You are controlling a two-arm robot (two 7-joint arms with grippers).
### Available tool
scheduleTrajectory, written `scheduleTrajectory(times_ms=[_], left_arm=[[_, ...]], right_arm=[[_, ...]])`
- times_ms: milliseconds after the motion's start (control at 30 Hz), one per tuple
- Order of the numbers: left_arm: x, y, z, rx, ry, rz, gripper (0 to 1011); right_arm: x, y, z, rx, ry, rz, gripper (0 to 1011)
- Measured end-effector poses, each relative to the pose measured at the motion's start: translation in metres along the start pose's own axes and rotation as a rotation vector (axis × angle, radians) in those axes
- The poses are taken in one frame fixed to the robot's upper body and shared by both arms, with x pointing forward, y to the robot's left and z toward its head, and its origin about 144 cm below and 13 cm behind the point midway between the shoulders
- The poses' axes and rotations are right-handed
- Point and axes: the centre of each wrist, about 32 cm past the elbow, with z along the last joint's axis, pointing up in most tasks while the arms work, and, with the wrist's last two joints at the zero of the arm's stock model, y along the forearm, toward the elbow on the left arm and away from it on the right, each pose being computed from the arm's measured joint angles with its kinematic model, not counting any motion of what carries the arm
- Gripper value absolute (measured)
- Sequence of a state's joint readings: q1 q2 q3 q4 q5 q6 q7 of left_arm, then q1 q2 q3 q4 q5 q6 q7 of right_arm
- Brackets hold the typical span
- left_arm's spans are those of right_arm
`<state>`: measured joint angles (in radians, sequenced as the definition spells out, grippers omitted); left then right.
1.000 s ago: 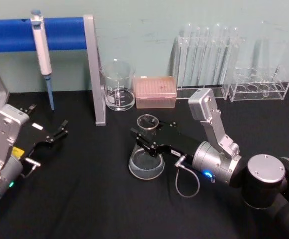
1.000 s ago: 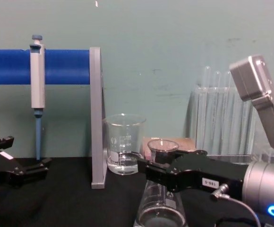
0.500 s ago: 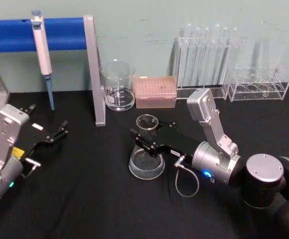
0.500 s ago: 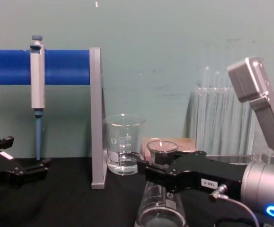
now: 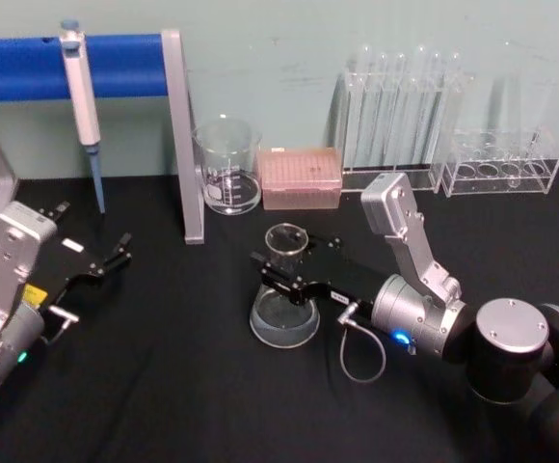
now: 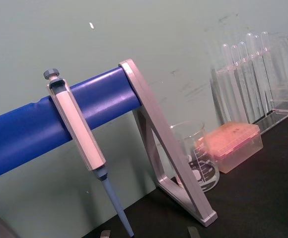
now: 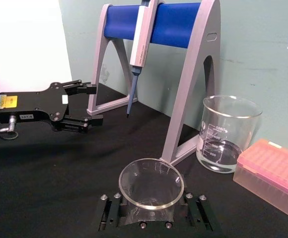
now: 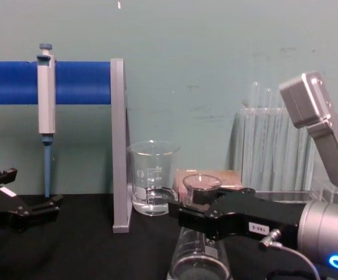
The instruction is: Grasp the erlenmeyer flask with one hand, shake it three times, then place it back.
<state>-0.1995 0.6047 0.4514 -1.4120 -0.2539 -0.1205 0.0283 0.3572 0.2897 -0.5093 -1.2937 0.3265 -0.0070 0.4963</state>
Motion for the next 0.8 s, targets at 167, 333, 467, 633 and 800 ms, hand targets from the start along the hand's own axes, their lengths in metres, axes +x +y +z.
scheduleTrajectory(times_ms=[167, 333, 467, 633, 800], left_arm=[[0.0, 0.0, 0.0, 0.0, 0.0, 0.0, 1001], [0.0, 0.0, 0.0, 0.0, 0.0, 0.0, 1001], [0.0, 0.0, 0.0, 0.0, 0.0, 0.0, 1001], [0.0, 0.0, 0.0, 0.0, 0.0, 0.0, 1001], [0.0, 0.0, 0.0, 0.0, 0.0, 0.0, 1001]], right_arm=[[0.0, 0.0, -0.0001, 0.0, 0.0, 0.0, 656], [-0.0001, -0.0001, -0.0002, 0.001, 0.0, 0.0, 835], [-0.0002, -0.0002, -0.0003, 0.001, 0.0, 0.0, 937], [-0.0002, -0.0002, -0.0002, 0.001, 0.0, 0.0, 1000], [-0.0002, -0.0002, -0.0002, 0.002, 0.0, 0.0, 1000]])
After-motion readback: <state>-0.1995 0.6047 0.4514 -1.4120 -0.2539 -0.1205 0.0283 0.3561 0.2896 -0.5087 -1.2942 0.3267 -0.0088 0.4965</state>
